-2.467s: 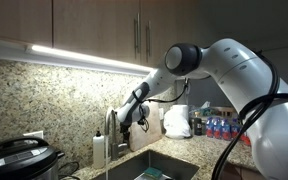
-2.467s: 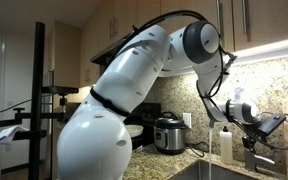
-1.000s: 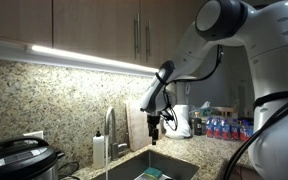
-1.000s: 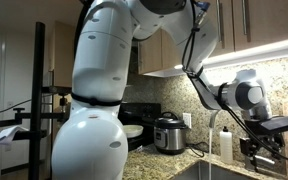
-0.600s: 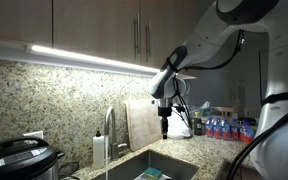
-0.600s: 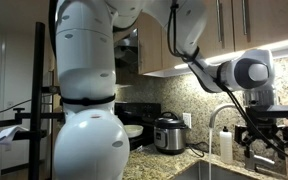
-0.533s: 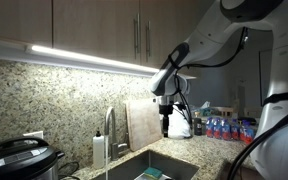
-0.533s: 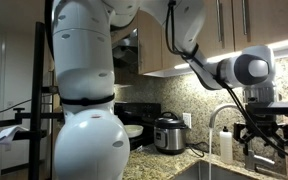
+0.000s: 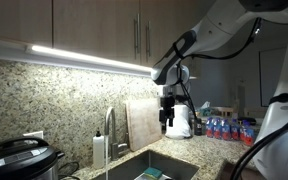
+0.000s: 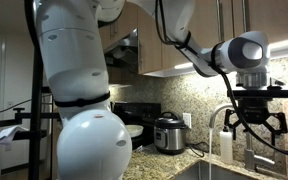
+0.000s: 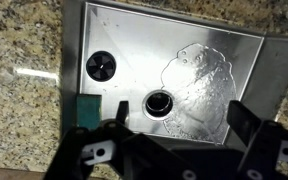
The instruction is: Turn the tap faucet to the left, then open the tap
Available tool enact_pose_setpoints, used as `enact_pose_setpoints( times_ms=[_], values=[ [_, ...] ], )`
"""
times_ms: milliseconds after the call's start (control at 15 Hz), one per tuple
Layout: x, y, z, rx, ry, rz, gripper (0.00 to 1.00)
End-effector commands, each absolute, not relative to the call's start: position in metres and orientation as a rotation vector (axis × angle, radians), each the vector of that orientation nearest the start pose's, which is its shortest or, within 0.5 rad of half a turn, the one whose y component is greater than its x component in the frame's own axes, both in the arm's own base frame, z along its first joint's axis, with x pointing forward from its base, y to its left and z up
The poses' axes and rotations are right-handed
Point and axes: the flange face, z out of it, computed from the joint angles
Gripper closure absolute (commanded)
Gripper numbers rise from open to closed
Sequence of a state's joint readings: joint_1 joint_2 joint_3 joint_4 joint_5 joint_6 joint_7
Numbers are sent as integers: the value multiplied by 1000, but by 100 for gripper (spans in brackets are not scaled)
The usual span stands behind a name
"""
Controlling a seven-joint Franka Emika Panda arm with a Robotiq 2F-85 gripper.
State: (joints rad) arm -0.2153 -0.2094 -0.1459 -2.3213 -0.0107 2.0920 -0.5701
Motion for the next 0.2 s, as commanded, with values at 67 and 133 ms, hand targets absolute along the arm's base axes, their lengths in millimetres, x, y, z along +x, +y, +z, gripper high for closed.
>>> enact_pose_setpoints(
  times_ms=[67,133],
  values=[
    [441,-169,424,-3096,-321,17,0],
    [441,-169,424,-3096,-319,17,0]
  ],
)
